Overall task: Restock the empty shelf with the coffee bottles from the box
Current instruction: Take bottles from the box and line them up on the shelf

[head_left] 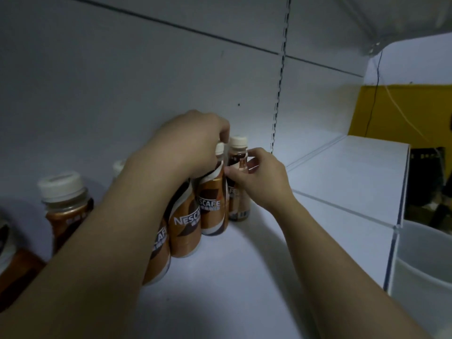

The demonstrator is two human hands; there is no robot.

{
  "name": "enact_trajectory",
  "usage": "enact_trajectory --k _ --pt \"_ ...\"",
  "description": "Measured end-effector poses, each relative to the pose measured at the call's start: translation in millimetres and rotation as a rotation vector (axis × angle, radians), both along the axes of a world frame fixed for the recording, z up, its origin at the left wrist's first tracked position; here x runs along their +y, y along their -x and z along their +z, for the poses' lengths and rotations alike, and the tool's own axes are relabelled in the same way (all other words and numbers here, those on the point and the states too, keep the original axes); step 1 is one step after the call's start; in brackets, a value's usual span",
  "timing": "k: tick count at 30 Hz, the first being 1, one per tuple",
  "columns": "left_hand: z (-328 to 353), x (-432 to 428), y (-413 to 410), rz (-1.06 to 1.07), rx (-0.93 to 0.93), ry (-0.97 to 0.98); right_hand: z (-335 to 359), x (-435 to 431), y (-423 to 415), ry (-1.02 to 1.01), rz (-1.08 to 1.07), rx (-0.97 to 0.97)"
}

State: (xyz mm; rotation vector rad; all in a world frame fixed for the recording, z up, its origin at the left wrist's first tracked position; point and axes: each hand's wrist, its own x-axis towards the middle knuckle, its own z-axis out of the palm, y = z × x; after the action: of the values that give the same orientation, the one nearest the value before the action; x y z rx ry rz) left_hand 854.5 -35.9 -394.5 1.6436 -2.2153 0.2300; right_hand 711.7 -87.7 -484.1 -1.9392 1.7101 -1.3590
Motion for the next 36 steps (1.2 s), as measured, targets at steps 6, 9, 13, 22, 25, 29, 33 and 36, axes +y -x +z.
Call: enact_trajectory --k 6,9,13,22,25,29,33,36 --pt "-0.9 0.3 4.6 0.002 0.028 0.019 0.1 -0.2 3.9 0.021 0.06 -0.066" --pt "-2.5 0.9 10.3 0.022 0.011 0.039 -2.6 -1.7 5.9 0.04 0.1 -0.074" --pt "-3.9 -1.1 11.8 0.088 -0.033 0.059 -2.4 -1.1 6.7 0.037 0.184 -0.082" --pt "-4.2 0.2 14.1 0.104 -0.056 -0.031 -1.8 -2.2 15.8 -0.003 0.257 0.031" --pt "-5.8 -0.2 15.5 0.103 -0.042 -0.054 -1.4 -5.0 18.5 -0.04 0.186 0.094" --pt "-8.0 -2.9 16.6 0.123 -0.016 -0.022 -1.2 -4.1 17.5 -0.087 0.166 0.164" --pt "-8.8 -4.0 16.3 0.141 0.012 -0.009 -1.3 -3.7 14.2 -0.064 0.17 0.146" --pt "-9.0 -5.0 15.9 0.164 0.01 0.01 -3.1 -3.7 11.9 -0.076 0.204 0.088"
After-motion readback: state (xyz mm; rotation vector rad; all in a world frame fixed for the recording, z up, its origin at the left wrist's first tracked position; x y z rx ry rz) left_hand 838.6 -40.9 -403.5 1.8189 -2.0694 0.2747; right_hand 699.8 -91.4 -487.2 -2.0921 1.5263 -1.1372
